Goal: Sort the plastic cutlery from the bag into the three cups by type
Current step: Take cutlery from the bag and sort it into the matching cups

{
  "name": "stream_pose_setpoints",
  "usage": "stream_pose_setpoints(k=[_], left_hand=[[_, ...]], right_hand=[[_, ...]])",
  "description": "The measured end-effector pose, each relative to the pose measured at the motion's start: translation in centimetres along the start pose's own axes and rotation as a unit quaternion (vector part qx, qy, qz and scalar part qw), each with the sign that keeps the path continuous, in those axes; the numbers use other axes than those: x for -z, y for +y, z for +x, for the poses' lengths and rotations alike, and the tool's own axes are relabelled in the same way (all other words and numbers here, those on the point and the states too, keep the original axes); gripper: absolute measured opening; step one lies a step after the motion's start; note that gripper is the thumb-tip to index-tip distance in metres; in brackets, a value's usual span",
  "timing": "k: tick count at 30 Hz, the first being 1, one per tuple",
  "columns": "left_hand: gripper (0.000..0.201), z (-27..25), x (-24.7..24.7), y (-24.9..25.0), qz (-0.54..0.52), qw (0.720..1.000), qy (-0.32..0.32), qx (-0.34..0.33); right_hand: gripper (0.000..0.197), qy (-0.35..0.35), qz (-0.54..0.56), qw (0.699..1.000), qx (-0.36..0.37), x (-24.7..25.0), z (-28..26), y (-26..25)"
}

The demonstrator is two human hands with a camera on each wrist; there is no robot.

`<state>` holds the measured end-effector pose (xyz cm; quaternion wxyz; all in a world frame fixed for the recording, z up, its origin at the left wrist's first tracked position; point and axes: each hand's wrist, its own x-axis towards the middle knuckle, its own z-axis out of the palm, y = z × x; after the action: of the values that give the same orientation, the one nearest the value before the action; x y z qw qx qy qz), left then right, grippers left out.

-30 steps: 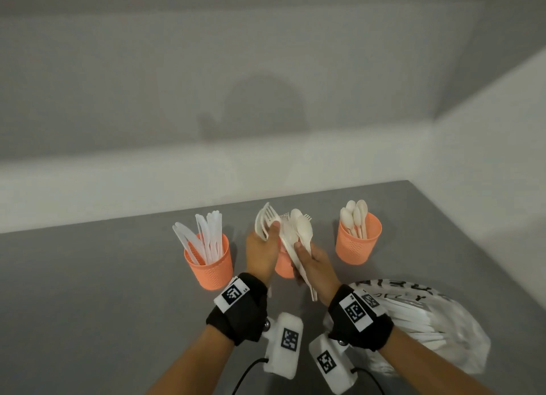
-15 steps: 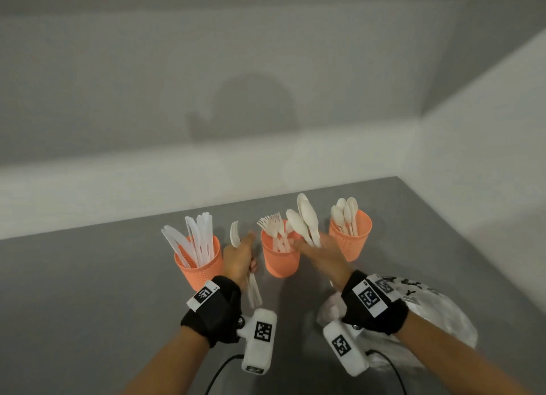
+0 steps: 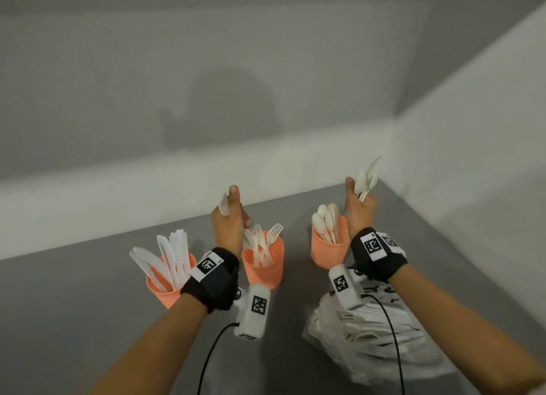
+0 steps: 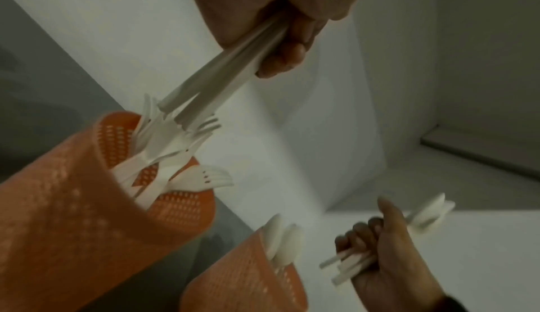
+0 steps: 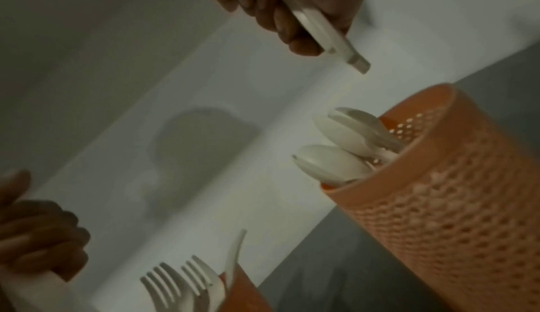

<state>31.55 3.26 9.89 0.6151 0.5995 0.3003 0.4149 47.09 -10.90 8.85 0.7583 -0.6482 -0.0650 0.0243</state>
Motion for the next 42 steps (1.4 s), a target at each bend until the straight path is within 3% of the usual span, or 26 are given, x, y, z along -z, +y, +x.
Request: stream_pose_setpoints(k=[10,13,15,19,22,24,26,29,32,33,35,37,40,42], left_hand=[[0.051,-1.0,-2.1,-4.7,0.049,0.997,-0.05,0.023],[0.048,-1.2,-1.8,-6.2,0.067,0.996,-0.065,0.0],[0.038,-1.5,-1.6,-6.9,0.07,0.994,-0.08,-0.009],[0.024,-1.6,-1.1,-8.2,0.136,0.985,-0.074,-0.074],[0.017,-1.3,-0.6,-8.9,0.215,0.959,-0.111,-0.15],[0.009,-1.2,-0.2,-9.0,0.283,0.921,-0.136,-0.231],[0.025,-1.0,-0.1,-9.4,0.347,0.877,-0.139,-0.303],[0.028,-0.9,0.1,-9.2,0.405,0.837,-0.161,-0.332],[0.035,-1.1,0.5,-9.5,0.453,0.8,-0.205,-0.336],[0.037,-1.2,0.5,-9.3,0.464,0.795,-0.209,-0.331],[0.04,-1.2,0.2,-8.6,0.473,0.793,-0.198,-0.328],[0.041,-1.6,-0.2,-7.4,0.461,0.8,-0.186,-0.336],[0.043,-2.9,-1.1,-5.3,0.37,0.843,-0.206,-0.332],[0.041,-4.5,-2.0,-4.0,0.318,0.868,-0.25,-0.287]], right_hand=[[0.047,-0.018,0.023,0.999,-0.046,-0.5,0.9,4.4],[0.049,-0.014,-0.011,0.999,-0.041,0.2,0.6,5.0],[0.044,-0.005,-0.033,0.999,-0.031,0.5,0.5,5.4],[0.013,-0.005,-0.098,0.995,0.008,0.2,0.3,5.4],[0.035,-0.001,-0.152,0.988,0.027,-0.1,0.1,5.3],[0.04,-0.005,-0.17,0.984,0.049,-0.1,0.0,5.2],[0.044,-0.037,-0.223,0.97,0.085,0.1,0.1,5.5],[0.039,-0.114,-0.352,0.922,0.111,0.2,0.2,5.9],[0.067,-0.173,-0.473,0.856,0.118,-0.1,0.0,5.9],[0.066,-0.174,-0.497,0.843,0.112,-0.1,0.0,5.8],[0.052,-0.171,-0.505,0.841,0.094,-0.1,0.0,5.1],[0.049,-0.175,-0.477,0.857,0.087,0.2,0.0,4.1],[0.042,-0.198,-0.407,0.888,0.083,1.3,0.0,1.7],[0.032,-0.229,-0.391,0.887,0.089,2.4,-0.2,-0.2]])
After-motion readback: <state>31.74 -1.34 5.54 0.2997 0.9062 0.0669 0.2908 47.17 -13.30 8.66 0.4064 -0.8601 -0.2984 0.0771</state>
